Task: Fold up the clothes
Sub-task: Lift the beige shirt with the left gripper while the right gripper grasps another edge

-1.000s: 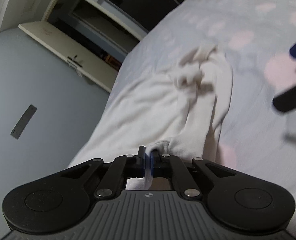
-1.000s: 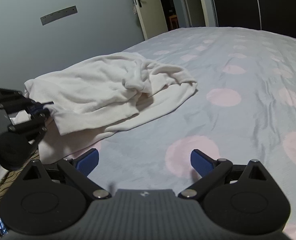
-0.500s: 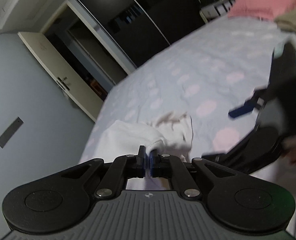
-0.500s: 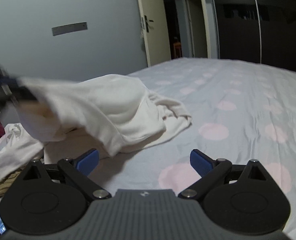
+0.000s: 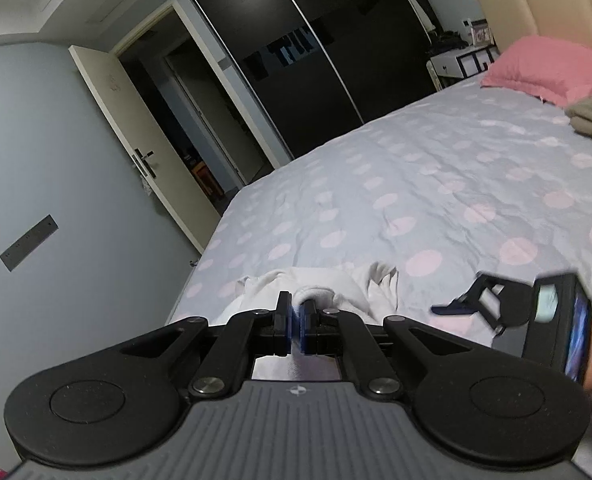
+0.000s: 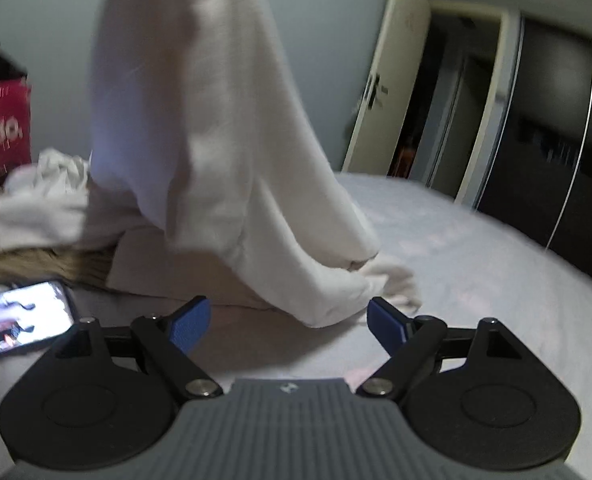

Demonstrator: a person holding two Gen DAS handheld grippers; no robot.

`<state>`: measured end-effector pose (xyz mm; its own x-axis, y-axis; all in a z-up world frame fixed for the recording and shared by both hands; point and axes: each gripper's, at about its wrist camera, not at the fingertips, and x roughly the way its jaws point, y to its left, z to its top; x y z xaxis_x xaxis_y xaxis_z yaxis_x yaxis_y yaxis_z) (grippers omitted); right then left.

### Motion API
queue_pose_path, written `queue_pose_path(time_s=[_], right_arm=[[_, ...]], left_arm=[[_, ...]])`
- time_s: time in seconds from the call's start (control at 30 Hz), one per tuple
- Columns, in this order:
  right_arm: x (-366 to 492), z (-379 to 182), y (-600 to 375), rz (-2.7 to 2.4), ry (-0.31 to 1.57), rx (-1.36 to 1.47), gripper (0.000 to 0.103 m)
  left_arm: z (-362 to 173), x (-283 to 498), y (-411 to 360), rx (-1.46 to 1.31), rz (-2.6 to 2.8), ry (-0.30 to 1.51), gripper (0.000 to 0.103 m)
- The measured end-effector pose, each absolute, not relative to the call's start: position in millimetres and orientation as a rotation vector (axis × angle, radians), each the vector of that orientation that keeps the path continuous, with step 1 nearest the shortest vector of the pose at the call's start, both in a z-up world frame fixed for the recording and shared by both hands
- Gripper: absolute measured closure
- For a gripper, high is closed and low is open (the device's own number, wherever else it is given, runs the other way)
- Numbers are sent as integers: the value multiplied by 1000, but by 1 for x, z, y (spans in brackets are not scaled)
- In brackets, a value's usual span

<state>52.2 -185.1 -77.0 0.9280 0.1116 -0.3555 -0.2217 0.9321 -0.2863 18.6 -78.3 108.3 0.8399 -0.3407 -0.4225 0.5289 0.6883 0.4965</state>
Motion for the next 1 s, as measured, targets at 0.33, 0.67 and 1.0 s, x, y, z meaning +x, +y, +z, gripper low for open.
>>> queue_pose_path(time_s=[0.33, 0.67, 1.0], right_arm=[[61, -74, -180, 121, 241, -421, 85], [50, -39, -211, -19, 169, -345, 96], [1, 51, -247, -208, 12, -330, 98]], left_arm=[[112, 13, -77, 647, -496, 320, 101], [122, -10, -73, 651, -487, 279, 101], [172, -58, -64, 610, -503, 122, 101]])
